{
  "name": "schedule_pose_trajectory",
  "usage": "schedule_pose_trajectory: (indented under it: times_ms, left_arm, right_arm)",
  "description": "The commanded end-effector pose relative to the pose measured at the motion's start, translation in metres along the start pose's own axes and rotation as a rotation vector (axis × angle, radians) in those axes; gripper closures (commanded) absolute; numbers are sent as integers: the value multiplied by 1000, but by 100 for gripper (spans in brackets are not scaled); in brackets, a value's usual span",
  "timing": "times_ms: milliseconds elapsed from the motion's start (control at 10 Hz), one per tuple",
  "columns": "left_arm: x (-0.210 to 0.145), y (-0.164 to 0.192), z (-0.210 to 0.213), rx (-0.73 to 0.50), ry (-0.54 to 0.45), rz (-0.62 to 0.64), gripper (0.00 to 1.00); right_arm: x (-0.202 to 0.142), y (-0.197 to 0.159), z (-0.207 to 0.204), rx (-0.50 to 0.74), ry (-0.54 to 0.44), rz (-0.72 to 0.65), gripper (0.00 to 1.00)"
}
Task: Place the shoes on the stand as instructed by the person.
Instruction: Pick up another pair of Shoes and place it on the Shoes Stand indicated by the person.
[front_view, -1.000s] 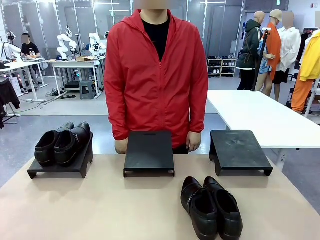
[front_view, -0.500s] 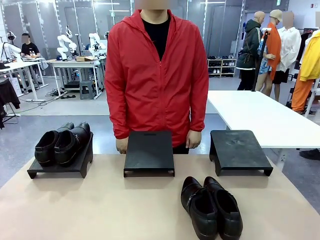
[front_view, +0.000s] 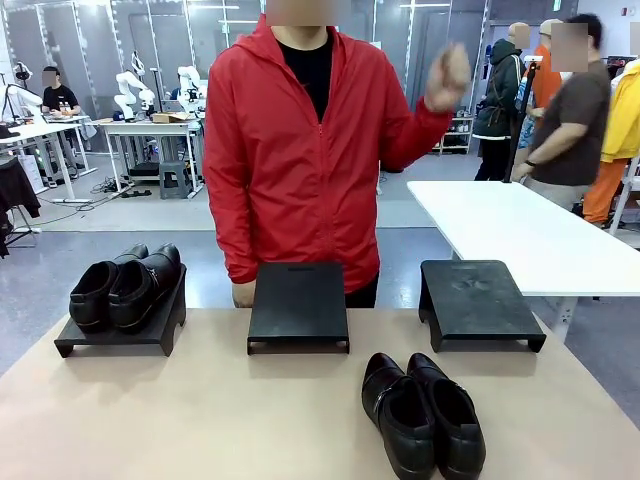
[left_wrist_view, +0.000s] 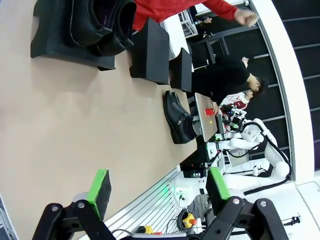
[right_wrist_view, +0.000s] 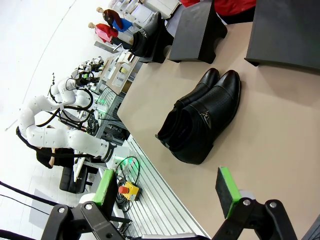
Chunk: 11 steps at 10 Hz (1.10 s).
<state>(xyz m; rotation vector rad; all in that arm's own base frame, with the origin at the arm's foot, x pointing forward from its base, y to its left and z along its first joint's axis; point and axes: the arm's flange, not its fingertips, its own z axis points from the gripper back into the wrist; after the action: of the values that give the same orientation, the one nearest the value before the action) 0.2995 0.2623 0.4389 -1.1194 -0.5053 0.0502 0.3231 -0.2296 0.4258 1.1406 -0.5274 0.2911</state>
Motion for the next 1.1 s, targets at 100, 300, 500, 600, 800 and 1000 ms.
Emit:
schedule_pose_trajectory:
  times_ms: [100,300,500,600,800,1000]
  left_arm:
    - [-3,-1,-1,-12,9,-12,2]
    - [-3,-1,-1,-12,9,-12,2]
    - [-3,-1,-1,-12,9,-12,2]
    - [-3,-1,-1,-12,9,-12,2]
    - [-3,-1,-1,-12,9,-12,2]
    - [-3,-1,-1,-12,9,-12,2]
  right_arm:
    - [2,1,1,11,-12,10,0]
    - [2,1,1,11,-12,10,0]
    - [2,1,1,11,-12,10,0]
    - [2,1,1,11,-12,10,0]
    - [2,1,1,11,-12,10,0]
    - [0,0,0,0,0,0,0]
